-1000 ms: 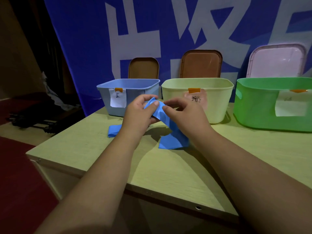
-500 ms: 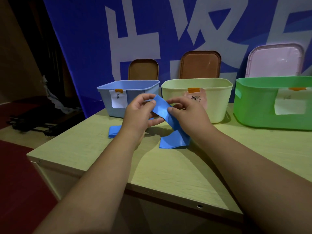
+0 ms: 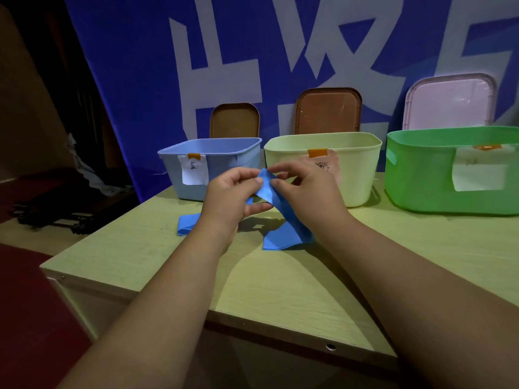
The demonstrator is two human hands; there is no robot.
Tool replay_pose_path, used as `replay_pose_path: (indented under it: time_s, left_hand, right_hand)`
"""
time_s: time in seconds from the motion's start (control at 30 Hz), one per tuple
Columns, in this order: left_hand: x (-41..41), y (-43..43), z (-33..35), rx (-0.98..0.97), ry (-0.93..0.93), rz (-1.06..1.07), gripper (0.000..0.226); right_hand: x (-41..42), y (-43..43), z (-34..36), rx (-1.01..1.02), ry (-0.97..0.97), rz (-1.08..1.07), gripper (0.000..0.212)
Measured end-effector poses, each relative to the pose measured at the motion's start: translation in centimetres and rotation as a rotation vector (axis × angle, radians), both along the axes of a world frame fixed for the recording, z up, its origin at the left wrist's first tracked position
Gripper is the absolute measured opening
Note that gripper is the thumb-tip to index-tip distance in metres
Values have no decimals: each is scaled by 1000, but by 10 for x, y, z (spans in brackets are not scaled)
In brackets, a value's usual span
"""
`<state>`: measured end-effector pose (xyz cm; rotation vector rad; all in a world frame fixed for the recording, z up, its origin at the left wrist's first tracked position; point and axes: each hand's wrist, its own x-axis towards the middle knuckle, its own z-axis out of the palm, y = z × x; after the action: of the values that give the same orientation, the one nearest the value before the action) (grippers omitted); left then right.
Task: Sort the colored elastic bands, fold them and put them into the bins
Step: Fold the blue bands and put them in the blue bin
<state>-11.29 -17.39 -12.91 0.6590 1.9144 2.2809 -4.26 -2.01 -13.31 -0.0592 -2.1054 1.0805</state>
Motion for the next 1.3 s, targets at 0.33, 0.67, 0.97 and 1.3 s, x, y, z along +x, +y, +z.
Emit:
replay_pose_path:
  time_s: [0.33,0.67,0.97,1.3]
  left_hand:
    - [1,-1,3,94,-49,-110,26]
    - [4,-1,1,-12,64,-77,19]
    - [3,-2,2,-15,71,-7,10]
    - [-1,1,2,-23,102,-107,13]
  right_hand:
    - [0,-1,1,-99,-26,26,20]
    - [-1,-1,1,-98,-77,38,19]
    - [1,-6,1,-61,-109,86,24]
    - [2,-5,9,-21,-79,16,11]
